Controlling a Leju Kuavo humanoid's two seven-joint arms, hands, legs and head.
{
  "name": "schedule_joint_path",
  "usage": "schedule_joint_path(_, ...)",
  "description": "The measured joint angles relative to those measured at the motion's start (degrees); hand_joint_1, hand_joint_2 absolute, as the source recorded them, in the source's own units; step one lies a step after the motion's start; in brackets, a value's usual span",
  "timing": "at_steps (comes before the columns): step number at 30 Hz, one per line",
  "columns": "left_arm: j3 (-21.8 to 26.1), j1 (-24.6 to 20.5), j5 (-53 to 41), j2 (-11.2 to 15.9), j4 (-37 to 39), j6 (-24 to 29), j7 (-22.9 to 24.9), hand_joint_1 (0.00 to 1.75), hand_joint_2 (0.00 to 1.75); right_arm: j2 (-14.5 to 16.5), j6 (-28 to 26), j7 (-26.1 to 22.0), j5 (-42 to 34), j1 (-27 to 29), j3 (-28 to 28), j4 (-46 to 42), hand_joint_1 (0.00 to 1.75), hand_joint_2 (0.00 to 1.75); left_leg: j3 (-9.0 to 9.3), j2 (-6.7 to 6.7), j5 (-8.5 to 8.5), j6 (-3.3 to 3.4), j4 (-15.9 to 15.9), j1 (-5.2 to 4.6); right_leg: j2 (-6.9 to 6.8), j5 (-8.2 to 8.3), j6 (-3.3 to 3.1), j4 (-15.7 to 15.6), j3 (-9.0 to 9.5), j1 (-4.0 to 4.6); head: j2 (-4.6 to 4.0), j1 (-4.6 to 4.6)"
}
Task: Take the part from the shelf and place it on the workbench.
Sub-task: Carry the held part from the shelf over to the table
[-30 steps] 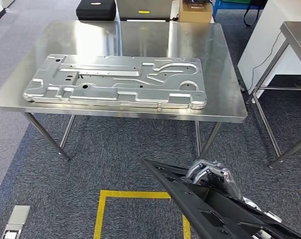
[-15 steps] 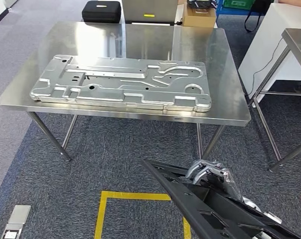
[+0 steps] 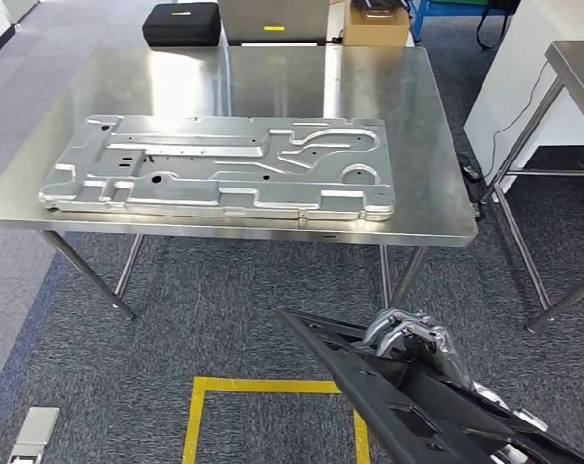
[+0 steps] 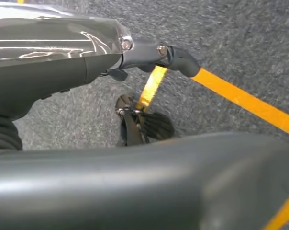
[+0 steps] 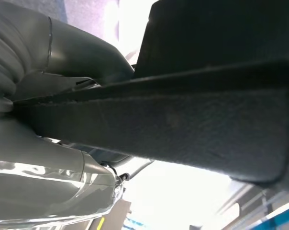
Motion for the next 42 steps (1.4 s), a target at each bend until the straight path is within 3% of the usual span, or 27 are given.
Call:
schedule_joint_path(2, 0.01, -0.01, 0.00, 0.01, 0.00, 0.01, 0.00, 0.00, 1.75, 0.00, -0.01, 0.00, -0.01, -0.01, -0.02, -0.02, 1.75, 1.75, -4.58, 0.00, -2.81, -0.28, 7.35, 0.01, -0.03, -0.37, -0.33, 0.00, 0.26, 0.11, 0.00, -0.01)
schedule_joint_path(3, 0.01, 0.10, 0.00, 0.00, 0.00, 0.02, 0.01, 0.00, 1.75, 0.00, -0.01, 0.00, 0.00, 0.02, -0.02, -0.02, 1.75, 1.75, -6.29, 0.00, -3.02, -0.21, 9.51, -0.02, 0.01, -0.56, -0.41, 0.00, 0.45, 0.21, 0.00, 0.00)
schedule_joint_path(4, 0.01, 0.19, 0.00, -0.01, 0.00, 0.02, 0.01, 0.00, 1.75, 0.00, 0.00, 0.00, 0.01, 0.03, -0.02, -0.02, 1.75, 1.75, -7.06, 0.00, -2.00, -0.01, 9.63, -0.10, 0.07, -0.78, -0.47, 0.00, 0.75, 0.33, 0.00, 0.00)
schedule_joint_path(6, 0.01, 0.28, 0.00, -0.01, 0.00, 0.02, 0.02, 0.00, 1.75, 0.00, 0.00, 0.00, 0.01, 0.01, -0.02, -0.02, 1.75, 1.75, -5.76, 0.01, 2.93, 0.91, 3.98, -0.47, 0.13, -1.26, -0.47, -0.04, 1.57, 0.56, 0.00, 0.00)
schedule_joint_path(8, 0.01, 0.22, -0.01, 0.11, 0.00, 0.01, 0.01, 0.00, 1.75, 0.01, -0.01, 0.00, 0.01, 0.00, -0.03, -0.03, 1.75, 1.75, -4.00, 0.08, 6.18, 2.07, -1.98, -1.11, 0.05, -1.55, -0.31, -0.19, 2.10, 0.58, 0.00, 0.01)
schedule_joint_path(11, 0.00, 0.33, -0.01, 0.23, 0.00, 0.03, -0.01, 0.00, 1.75, 0.02, 0.00, 0.01, 0.00, 0.06, -0.02, -0.05, 1.75, 1.75, -3.33, 0.05, 6.98, 2.82, -4.87, -1.76, 0.02, -0.95, 0.83, -0.19, 2.15, 0.25, 0.00, 0.00)
schedule_joint_path(13, 0.01, 0.40, 0.01, 0.26, 0.00, 0.05, -0.01, 0.00, 1.75, 0.01, 0.00, 0.00, 0.01, 0.03, 0.01, -0.09, 1.75, 1.75, -2.37, 0.00, 7.55, 3.12, -5.88, -1.44, 0.07, -1.00, 1.61, 0.65, 2.33, 0.26, 0.00, 0.00)
schedule_joint_path(15, 0.01, 0.29, 0.01, 0.23, 0.00, 0.04, -0.01, 0.00, 1.75, 0.00, -0.01, 0.00, 0.02, -0.13, 0.01, -0.12, 1.75, 1.75, -1.65, 0.02, 7.83, 3.31, -6.53, -1.05, 0.18, -3.54, 1.93, 3.77, 1.04, 0.27, 0.00, 0.04)
schedule_joint_path(17, 0.00, 0.27, 0.00, 0.19, 0.00, 0.02, 0.01, 0.00, 1.75, 0.00, -0.01, 0.00, 0.01, -0.08, 0.00, -0.10, 1.75, 1.75, -1.62, 0.04, 7.80, 3.36, -6.56, -0.98, 0.22, -6.97, 2.12, 9.92, -2.15, 0.22, 0.00, 0.06)
schedule_joint_path(18, 0.00, 0.29, 0.00, 0.16, 0.00, 0.02, 0.01, 0.00, 1.75, 0.00, -0.01, 0.00, 0.01, 0.01, 0.00, -0.07, 1.75, 1.75, -1.61, 0.05, 7.75, 3.34, -6.55, -0.97, 0.21, -7.78, 2.21, 12.30, -3.47, 0.18, 0.00, 0.06)
schedule_joint_path(19, 0.00, 0.31, 0.00, 0.12, 0.00, 0.01, 0.02, 0.00, 1.75, -0.01, -0.01, 0.00, 0.01, 0.06, 0.00, -0.05, 1.75, 1.75, -1.56, 0.05, 7.68, 3.27, -6.53, -0.92, 0.20, -7.47, 2.36, 12.93, -3.99, 0.15, 0.00, 0.06)
schedule_joint_path(20, 0.00, 0.30, -0.01, 0.09, 0.00, 0.01, 0.02, 0.00, 1.75, -0.01, -0.01, 0.00, 0.01, 0.07, 0.00, -0.03, 1.75, 1.75, -1.44, 0.03, 7.58, 3.15, -6.52, -0.85, 0.19, -5.98, 2.51, 11.38, -3.45, 0.11, 0.00, 0.07)
schedule_joint_path(22, 0.01, 0.29, 0.00, 0.02, 0.00, 0.01, 0.01, 0.00, 1.75, -0.02, -0.01, 0.01, 0.01, 0.03, 0.00, 0.01, 1.75, 1.75, -1.06, -0.01, 7.23, 2.66, -6.47, -0.66, 0.22, -1.74, 2.77, 4.20, -0.43, 0.06, 0.00, 0.07)
schedule_joint_path(24, 0.01, 0.28, 0.00, 0.01, 0.00, 0.01, 0.01, 0.00, 1.75, -0.02, -0.01, 0.01, 0.02, 0.01, 0.01, 0.07, 1.75, 1.75, -1.07, -0.02, 6.88, 2.04, -6.22, -0.70, 0.18, -0.28, 2.25, -0.81, 1.39, 0.26, 0.00, 0.07)
schedule_joint_path(27, 0.00, 0.32, 0.00, 0.01, 0.00, 0.01, 0.01, 0.00, 1.75, -0.02, 0.00, 0.02, 0.02, 0.14, 0.01, 0.12, 1.75, 1.75, -1.05, 0.00, 6.62, 1.24, -5.76, -0.81, 0.10, -0.09, 0.76, -1.44, 1.51, 0.31, 0.00, 0.08)
schedule_joint_path(29, 0.00, 0.22, 0.00, -0.05, 0.00, -0.02, 0.00, 0.00, 1.75, -0.02, 0.00, 0.01, 0.01, 0.02, 0.02, 0.07, 1.75, 1.75, -1.58, -0.01, 5.49, 0.76, -4.09, -0.70, 0.01, 0.00, 0.28, -1.61, 1.84, 0.08, 0.00, 0.06)
schedule_joint_path(32, 0.00, 0.07, -0.01, -0.07, 0.00, -0.01, 0.00, 0.00, 1.75, -0.02, -0.01, 0.01, 0.01, -0.01, 0.00, 0.01, 1.75, 1.75, -6.19, 0.00, 0.58, -0.09, 5.38, -0.46, -0.17, -0.12, -0.15, -1.69, 1.97, 0.04, 0.00, 0.04)
schedule_joint_path(34, 0.00, 0.24, 0.00, -0.07, 0.00, 0.01, 0.01, 0.00, 1.75, -0.02, 0.00, 0.00, 0.01, 0.02, -0.01, 0.01, 1.75, 1.75, -8.61, 0.00, -0.67, -0.20, 9.75, -0.43, -0.16, -0.24, -0.27, -1.69, 2.05, 0.12, 0.00, 0.04)
schedule_joint_path(35, 0.00, 0.31, -0.01, -0.07, 0.00, 0.01, 0.02, 0.00, 1.75, -0.02, 0.00, 0.00, 0.01, 0.02, -0.01, 0.01, 1.75, 1.75, -8.41, 0.00, 0.40, -0.05, 8.83, -0.44, -0.13, -0.32, -0.28, -1.69, 2.17, 0.17, 0.00, 0.04)
schedule_joint_path(37, 0.00, 0.31, 0.00, -0.06, 0.00, 0.01, 0.01, 0.00, 1.75, -0.02, 0.01, 0.00, 0.01, 0.00, 0.00, -0.01, 1.75, 1.75, -5.65, 0.00, 4.72, 0.63, 1.91, -0.59, -0.10, -0.52, -0.19, -1.71, 2.54, 0.25, 0.00, 0.05)
schedule_joint_path(38, 0.00, 0.25, -0.01, -0.03, 0.00, 0.01, 0.01, 0.00, 1.75, -0.02, 0.01, 0.00, 0.01, -0.01, -0.01, -0.01, 1.75, 1.75, -4.28, 0.01, 5.97, 1.03, -1.49, -0.78, -0.10, -0.61, -0.09, -1.71, 2.68, 0.29, 0.00, 0.05)
schedule_joint_path(40, 0.00, 0.25, -0.01, 0.03, 0.00, 0.01, 0.00, 0.00, 1.75, -0.02, 0.00, 0.01, 0.02, -0.03, -0.02, -0.02, 1.75, 1.75, -3.05, -0.04, 6.51, 1.71, -4.95, -1.17, -0.09, -0.72, 0.35, -1.63, 2.76, 0.33, 0.00, 0.04)
schedule_joint_path(42, 0.00, 0.39, 0.00, 0.04, 0.00, 0.03, 0.01, 0.00, 1.75, -0.02, 0.02, -0.01, 0.02, 0.02, 0.00, -0.04, 1.75, 1.75, -2.78, -0.09, 6.76, 2.10, -5.39, -1.22, -0.02, -0.48, 1.12, -1.14, 2.82, 0.46, 0.00, 0.02)
